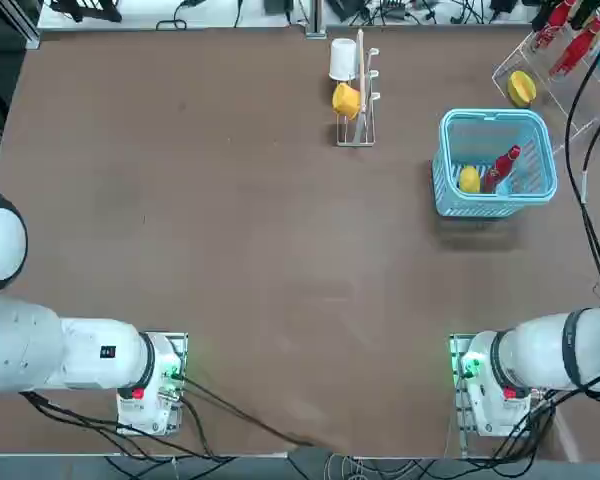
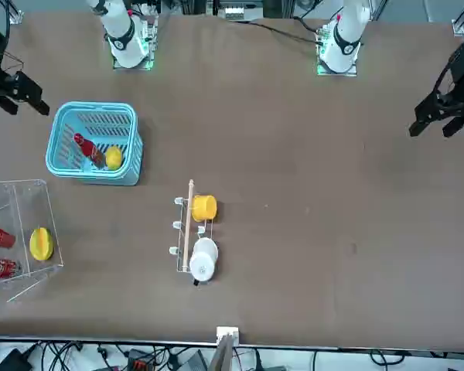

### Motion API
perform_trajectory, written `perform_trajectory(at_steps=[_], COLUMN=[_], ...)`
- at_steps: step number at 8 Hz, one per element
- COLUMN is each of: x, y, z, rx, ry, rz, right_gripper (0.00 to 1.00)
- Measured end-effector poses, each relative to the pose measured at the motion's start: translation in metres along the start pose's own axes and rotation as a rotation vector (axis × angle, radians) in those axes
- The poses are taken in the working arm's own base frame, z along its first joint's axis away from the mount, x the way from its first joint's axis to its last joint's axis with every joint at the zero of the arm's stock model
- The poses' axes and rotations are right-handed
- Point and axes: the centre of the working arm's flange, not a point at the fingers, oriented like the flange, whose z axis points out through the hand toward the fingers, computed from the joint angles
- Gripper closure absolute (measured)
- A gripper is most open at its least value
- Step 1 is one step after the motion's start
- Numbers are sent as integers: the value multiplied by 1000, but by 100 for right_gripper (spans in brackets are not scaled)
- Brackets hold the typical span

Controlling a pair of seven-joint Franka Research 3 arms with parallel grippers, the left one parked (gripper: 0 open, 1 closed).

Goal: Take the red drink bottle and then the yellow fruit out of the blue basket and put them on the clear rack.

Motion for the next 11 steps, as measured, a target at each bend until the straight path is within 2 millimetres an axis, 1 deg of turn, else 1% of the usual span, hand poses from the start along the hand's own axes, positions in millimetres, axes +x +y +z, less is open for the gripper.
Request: perform_trajectory(at_steps=[5, 7, 8, 9, 11], x=[-1, 0, 1, 3, 6], y=[-5, -4, -1, 3, 11], z=[-1, 6, 17, 36, 83], rx=[-1, -1, -1, 0, 2], ry=[-1, -17, -36, -52, -59], rz=[-16, -37, -52, -55, -44], right_gripper=[0, 0, 0, 0, 0])
